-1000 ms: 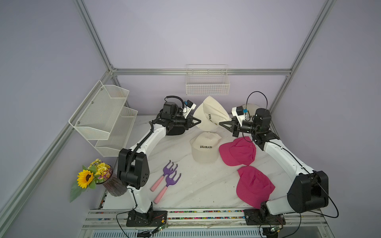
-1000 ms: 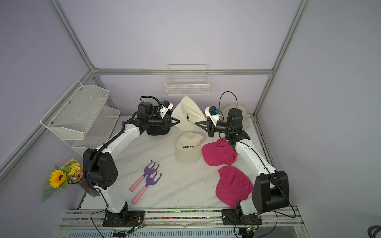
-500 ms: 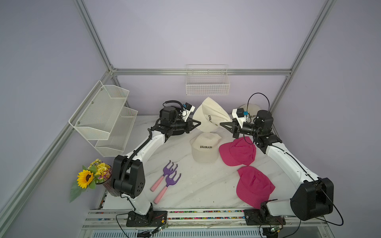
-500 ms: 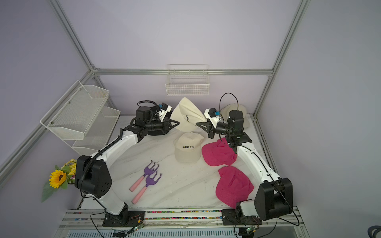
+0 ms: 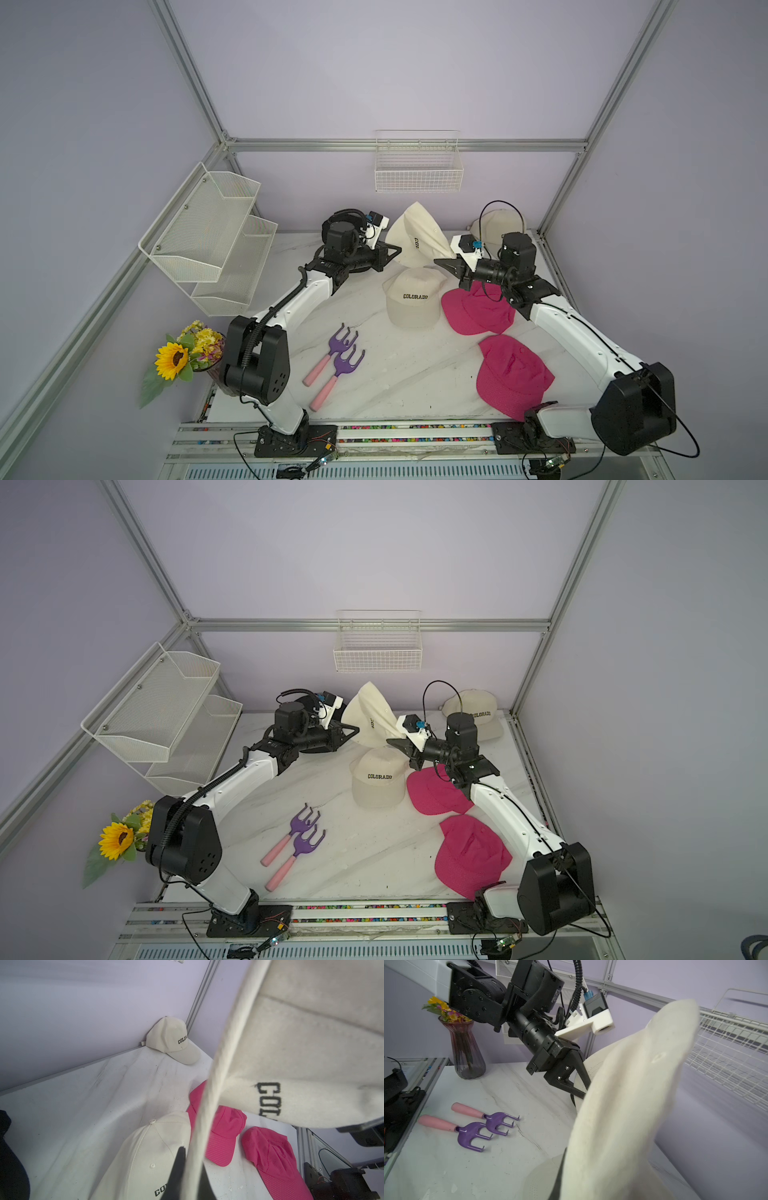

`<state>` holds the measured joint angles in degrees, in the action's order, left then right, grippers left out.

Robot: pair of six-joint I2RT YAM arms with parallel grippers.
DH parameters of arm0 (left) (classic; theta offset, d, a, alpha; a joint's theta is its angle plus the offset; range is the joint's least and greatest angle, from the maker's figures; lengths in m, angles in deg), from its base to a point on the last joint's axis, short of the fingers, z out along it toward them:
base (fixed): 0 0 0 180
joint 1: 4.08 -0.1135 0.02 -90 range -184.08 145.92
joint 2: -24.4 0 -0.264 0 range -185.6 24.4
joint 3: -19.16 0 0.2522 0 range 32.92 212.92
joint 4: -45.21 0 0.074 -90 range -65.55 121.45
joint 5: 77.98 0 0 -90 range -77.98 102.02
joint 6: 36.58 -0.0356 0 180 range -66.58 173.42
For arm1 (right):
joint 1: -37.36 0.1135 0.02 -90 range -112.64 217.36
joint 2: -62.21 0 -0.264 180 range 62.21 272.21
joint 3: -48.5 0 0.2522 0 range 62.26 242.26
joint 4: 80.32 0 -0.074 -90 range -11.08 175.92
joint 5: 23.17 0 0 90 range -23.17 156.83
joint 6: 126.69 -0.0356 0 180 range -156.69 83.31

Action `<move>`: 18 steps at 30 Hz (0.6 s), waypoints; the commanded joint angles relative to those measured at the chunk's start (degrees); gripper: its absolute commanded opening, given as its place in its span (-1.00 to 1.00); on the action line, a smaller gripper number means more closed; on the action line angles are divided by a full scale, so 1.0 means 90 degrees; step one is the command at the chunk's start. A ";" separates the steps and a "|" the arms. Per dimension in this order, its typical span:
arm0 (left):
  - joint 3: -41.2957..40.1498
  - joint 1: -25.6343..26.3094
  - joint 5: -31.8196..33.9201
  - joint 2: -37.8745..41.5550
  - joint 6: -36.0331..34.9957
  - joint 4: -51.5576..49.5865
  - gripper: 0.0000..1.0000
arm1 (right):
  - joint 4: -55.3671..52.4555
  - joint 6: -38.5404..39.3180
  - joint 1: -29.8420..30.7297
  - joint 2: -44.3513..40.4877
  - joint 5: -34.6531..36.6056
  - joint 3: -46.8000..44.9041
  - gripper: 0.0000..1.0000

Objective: Stack the baseball caps by color
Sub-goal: Pick up the baseball cap from the center of the board.

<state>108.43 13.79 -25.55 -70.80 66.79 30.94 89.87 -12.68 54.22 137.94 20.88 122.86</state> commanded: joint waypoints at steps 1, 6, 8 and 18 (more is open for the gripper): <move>-0.0172 -0.0633 0.1767 -0.0036 0.0744 0.0924 -1.00 | 0.0127 0.0095 0.0010 -0.0689 0.0102 -0.0022 -1.00; -0.1398 -0.0535 0.1119 0.0435 0.1361 0.3356 -0.78 | -0.0689 0.0398 0.0001 -0.0764 0.0447 0.0299 -1.00; -0.1854 -0.0511 0.1448 0.0585 0.1493 0.4023 -0.71 | -0.0801 0.0406 0.0011 -0.0885 0.0448 0.0252 -1.00; -0.1433 -0.0517 0.1736 0.1106 0.0481 0.2886 0.87 | -0.1477 0.1026 0.0110 -0.1456 0.1018 -0.0107 -1.00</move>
<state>90.57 8.39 -8.82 -63.93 76.12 58.32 79.75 -5.95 54.79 124.71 27.59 123.41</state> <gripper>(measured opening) 0.905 0.051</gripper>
